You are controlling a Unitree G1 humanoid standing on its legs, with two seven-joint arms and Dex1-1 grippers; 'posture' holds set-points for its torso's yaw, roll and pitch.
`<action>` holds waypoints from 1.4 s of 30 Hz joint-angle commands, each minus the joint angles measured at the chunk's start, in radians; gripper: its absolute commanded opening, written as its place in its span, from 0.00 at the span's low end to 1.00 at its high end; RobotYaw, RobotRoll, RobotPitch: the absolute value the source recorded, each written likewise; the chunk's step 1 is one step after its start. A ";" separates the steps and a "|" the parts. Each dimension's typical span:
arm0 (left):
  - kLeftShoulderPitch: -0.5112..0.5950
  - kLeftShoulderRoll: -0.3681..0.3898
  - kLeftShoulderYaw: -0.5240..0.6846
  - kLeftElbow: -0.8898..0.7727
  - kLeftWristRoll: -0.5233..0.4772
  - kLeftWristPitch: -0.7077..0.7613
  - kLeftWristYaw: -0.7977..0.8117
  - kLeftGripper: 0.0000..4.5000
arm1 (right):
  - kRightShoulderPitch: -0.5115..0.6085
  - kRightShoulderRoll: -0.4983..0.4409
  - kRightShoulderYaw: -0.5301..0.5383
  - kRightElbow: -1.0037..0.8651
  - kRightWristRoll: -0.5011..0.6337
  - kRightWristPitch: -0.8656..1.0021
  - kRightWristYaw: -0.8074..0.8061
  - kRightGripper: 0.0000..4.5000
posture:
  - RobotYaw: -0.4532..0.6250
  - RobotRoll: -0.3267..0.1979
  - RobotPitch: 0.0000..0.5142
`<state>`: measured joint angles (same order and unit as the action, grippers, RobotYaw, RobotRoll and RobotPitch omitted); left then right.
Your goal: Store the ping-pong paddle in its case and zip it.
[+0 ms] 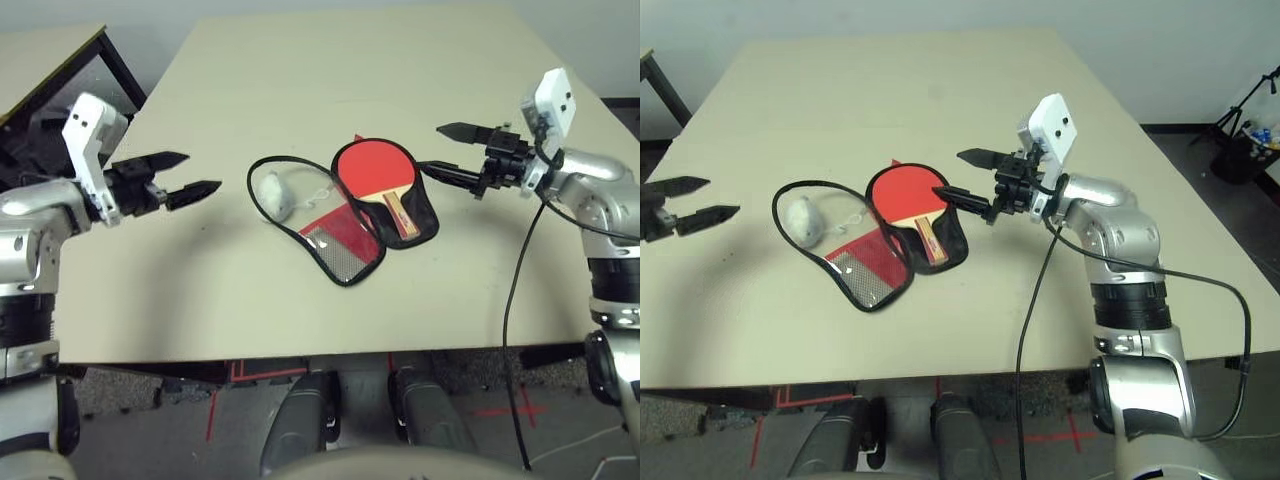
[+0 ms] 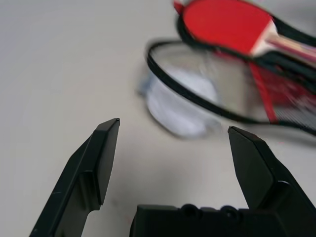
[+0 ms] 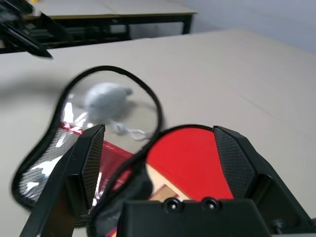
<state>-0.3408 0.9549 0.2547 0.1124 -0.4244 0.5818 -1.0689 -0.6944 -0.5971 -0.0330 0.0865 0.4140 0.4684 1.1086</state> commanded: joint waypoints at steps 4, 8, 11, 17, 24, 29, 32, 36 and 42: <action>0.060 -0.058 -0.099 -0.131 -0.008 0.049 0.014 1.00 | 0.023 -0.004 0.026 -0.035 0.003 0.003 0.002 1.00 | 0.38 0.62 0.24; 0.046 -0.141 -0.169 -0.164 -0.008 0.076 0.045 1.00 | 0.015 0.002 0.025 -0.050 0.007 0.014 -0.024 1.00 | 0.37 0.62 0.24; 0.003 -0.207 -0.223 -0.151 0.004 0.080 0.067 1.00 | 0.012 0.003 0.021 -0.062 0.009 0.021 -0.043 1.00 | 0.36 0.62 0.25; -0.166 -0.312 -0.274 -0.065 0.016 0.044 0.085 1.00 | 0.017 -0.003 0.012 -0.075 0.009 0.025 -0.074 1.00 | 0.34 0.62 0.25; -0.418 -0.427 -0.286 0.124 0.026 -0.032 0.085 1.00 | 0.006 -0.012 0.005 -0.063 0.009 0.029 -0.092 1.00 | 0.33 0.62 0.25; -0.538 -0.515 -0.315 0.325 0.079 -0.141 0.072 1.00 | -0.008 -0.032 0.001 -0.016 -0.010 0.064 -0.126 1.00 | 0.33 0.62 0.26; -0.583 -0.571 -0.317 0.452 0.105 -0.211 0.072 1.00 | -0.023 -0.034 -0.015 0.012 0.001 0.150 -0.183 1.00 | 0.32 0.62 0.26; -0.621 -0.620 -0.306 0.532 0.118 -0.276 0.076 1.00 | -0.056 -0.022 -0.053 0.021 0.047 0.367 -0.292 1.00 | 0.32 0.62 0.26; -0.606 -0.621 -0.286 0.466 0.104 -0.264 0.074 1.00 | -0.066 -0.033 -0.047 0.062 0.030 0.497 -0.363 1.00 | 0.33 0.62 0.26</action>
<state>-0.9636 0.3281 -0.0416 0.6045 -0.3199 0.3122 -0.9922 -0.7549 -0.6260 -0.0770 0.1358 0.4505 0.9426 0.7621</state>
